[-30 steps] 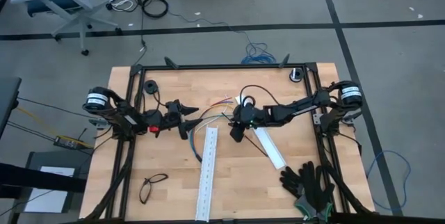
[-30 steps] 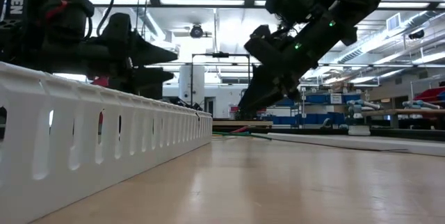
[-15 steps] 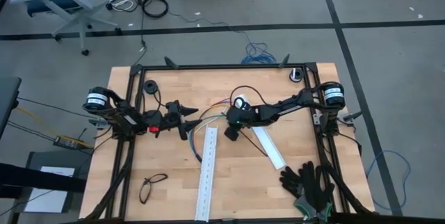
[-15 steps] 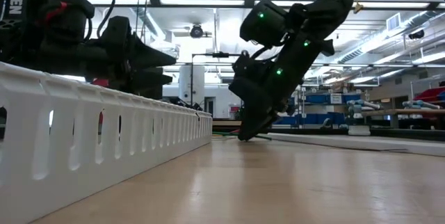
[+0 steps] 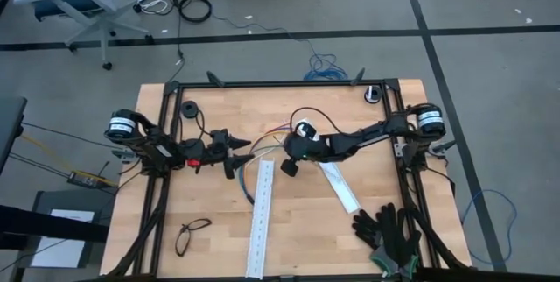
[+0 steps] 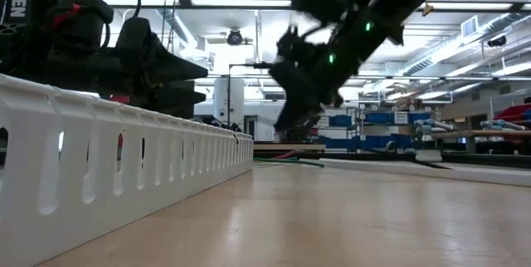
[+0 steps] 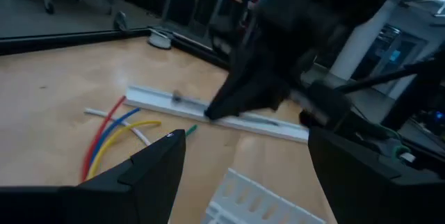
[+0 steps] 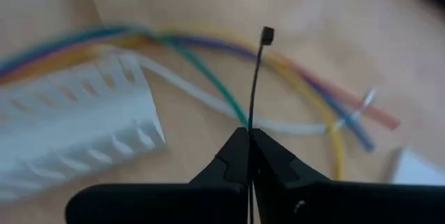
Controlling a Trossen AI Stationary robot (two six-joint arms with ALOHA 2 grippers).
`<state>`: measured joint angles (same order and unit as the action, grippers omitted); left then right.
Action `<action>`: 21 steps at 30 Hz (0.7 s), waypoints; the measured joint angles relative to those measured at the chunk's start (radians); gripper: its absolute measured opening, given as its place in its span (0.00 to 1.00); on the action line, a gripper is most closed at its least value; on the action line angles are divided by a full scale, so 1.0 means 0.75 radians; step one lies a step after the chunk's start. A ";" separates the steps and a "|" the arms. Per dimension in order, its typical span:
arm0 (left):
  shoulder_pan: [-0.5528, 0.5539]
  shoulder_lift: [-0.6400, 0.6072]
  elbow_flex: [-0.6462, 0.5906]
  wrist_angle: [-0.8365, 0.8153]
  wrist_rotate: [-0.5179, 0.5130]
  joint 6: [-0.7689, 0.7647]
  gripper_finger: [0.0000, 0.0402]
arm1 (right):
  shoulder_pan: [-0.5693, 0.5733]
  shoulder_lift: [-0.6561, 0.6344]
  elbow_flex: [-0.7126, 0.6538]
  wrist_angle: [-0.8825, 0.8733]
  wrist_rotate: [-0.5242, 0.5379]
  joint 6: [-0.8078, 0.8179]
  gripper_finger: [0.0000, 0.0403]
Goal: Ziptie cables
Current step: Wrap the black zip tie around the object
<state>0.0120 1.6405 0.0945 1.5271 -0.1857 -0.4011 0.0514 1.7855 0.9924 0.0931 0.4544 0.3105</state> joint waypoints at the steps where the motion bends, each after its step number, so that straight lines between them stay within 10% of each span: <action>1: 0.000 0.001 0.000 0.000 0.012 0.000 0.70 | 0.013 -0.022 0.000 0.010 0.030 -0.011 0.00; 11: -0.049 0.000 0.018 0.056 0.135 0.072 0.70 | 0.087 -0.295 -0.242 0.317 0.085 -0.153 0.00; 21: -0.090 0.003 0.156 0.033 0.134 0.332 0.70 | -0.095 -0.270 -0.688 1.310 -0.643 -0.053 0.00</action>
<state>-0.0553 1.6426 0.2118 1.5516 -0.0849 -0.1519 -0.0202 1.5827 0.4767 1.0755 -0.0277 0.2704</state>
